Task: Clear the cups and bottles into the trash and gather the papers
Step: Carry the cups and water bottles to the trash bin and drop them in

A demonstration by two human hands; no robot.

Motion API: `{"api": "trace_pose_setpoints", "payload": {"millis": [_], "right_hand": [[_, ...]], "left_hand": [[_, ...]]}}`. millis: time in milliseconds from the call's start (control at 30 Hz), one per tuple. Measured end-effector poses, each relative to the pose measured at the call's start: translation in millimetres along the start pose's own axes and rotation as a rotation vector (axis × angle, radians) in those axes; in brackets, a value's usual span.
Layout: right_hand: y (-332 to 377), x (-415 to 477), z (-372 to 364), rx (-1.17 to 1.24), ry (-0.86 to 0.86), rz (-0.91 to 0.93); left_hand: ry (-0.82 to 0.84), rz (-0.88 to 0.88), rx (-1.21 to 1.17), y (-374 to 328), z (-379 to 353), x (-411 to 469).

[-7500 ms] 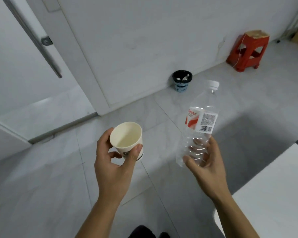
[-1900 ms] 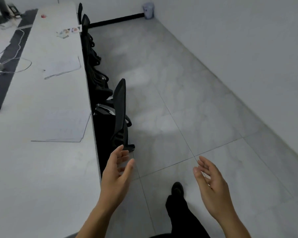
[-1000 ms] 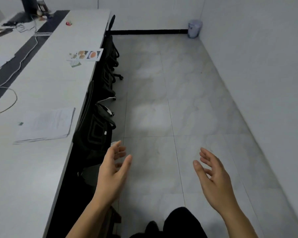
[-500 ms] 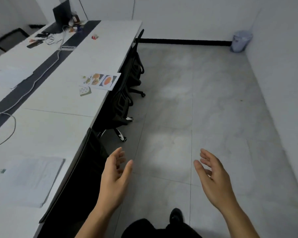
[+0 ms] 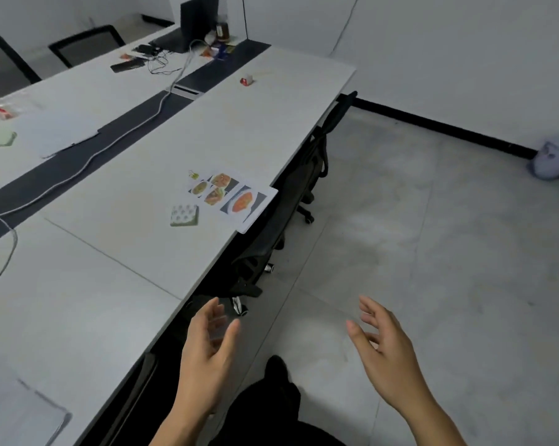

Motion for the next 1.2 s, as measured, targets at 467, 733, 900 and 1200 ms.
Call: {"api": "trace_pose_setpoints", "payload": {"millis": [467,733,900,1200], "right_hand": [[2,299,18,0.016,0.005,0.039],[-53,472,78,0.035,-0.072,-0.004],[-76,579,137,0.033,-0.144,0.019],[-141,740,236,0.084,-0.218,-0.037]], "left_hand": [[-0.013,-0.027,0.046,-163,-92,244],[0.064,0.0,0.048,-244,-218,370],[0.106,-0.076,0.041,-325,-308,444],[0.162,-0.115,0.098,-425,-468,562]]}}
Point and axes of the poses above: each hand's wrist, its own x-axis towards the middle knuckle, its own z-axis out of the back of the hand, y = z × x, the point moved 3 cm from there along x, towards the middle knuckle, and after that the axes turned 13 degrees about z, right-handed, at the moved point
